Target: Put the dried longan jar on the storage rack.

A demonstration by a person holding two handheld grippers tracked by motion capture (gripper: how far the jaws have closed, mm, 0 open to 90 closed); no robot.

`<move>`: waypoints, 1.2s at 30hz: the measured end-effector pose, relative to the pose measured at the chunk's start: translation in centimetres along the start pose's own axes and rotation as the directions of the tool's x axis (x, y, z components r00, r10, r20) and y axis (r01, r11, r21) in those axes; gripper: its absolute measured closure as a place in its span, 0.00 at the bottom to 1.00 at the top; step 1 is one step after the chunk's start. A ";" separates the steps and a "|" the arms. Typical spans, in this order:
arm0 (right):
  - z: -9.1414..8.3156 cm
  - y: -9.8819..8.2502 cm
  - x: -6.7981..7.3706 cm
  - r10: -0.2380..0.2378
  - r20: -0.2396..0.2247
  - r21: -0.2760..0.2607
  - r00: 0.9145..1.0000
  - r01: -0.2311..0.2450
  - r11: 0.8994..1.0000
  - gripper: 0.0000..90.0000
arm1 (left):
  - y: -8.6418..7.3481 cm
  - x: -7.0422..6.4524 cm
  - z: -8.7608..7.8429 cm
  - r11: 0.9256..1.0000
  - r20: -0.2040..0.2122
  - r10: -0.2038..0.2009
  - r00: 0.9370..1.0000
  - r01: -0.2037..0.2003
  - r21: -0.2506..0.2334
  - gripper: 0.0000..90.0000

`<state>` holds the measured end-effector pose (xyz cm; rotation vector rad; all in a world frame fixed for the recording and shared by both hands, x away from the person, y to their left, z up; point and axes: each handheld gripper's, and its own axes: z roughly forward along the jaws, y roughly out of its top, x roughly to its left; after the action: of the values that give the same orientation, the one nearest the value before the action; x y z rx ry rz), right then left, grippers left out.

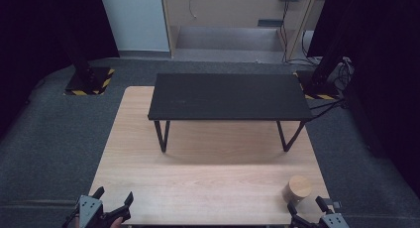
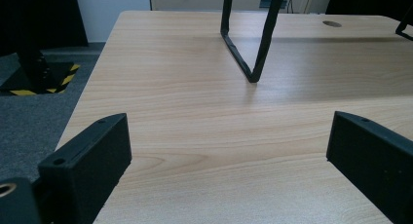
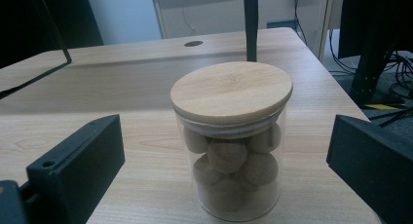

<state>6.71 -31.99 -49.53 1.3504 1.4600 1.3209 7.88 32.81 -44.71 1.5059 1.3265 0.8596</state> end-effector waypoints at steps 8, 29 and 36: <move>-0.2 -0.1 0.1 -0.003 0.001 0.002 1.000 0.003 1.000 0.01 | 0.0 0.0 0.0 1.000 0.005 0.001 1.000 -0.001 0.000 0.01; 3.3 0.9 -0.2 -0.017 -0.011 0.050 1.000 0.017 0.999 0.01 | -0.1 -0.3 -0.2 1.000 0.015 0.001 1.000 -0.001 -0.002 0.01; 4.8 1.4 -0.1 -0.011 0.004 0.087 1.000 0.011 0.996 0.01 | 0.0 -0.3 -0.3 1.000 0.015 0.002 1.000 -0.002 -0.001 0.01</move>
<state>11.65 -31.25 -49.16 1.3975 1.5357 1.2597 7.59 32.58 -44.57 1.5108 1.3132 0.8486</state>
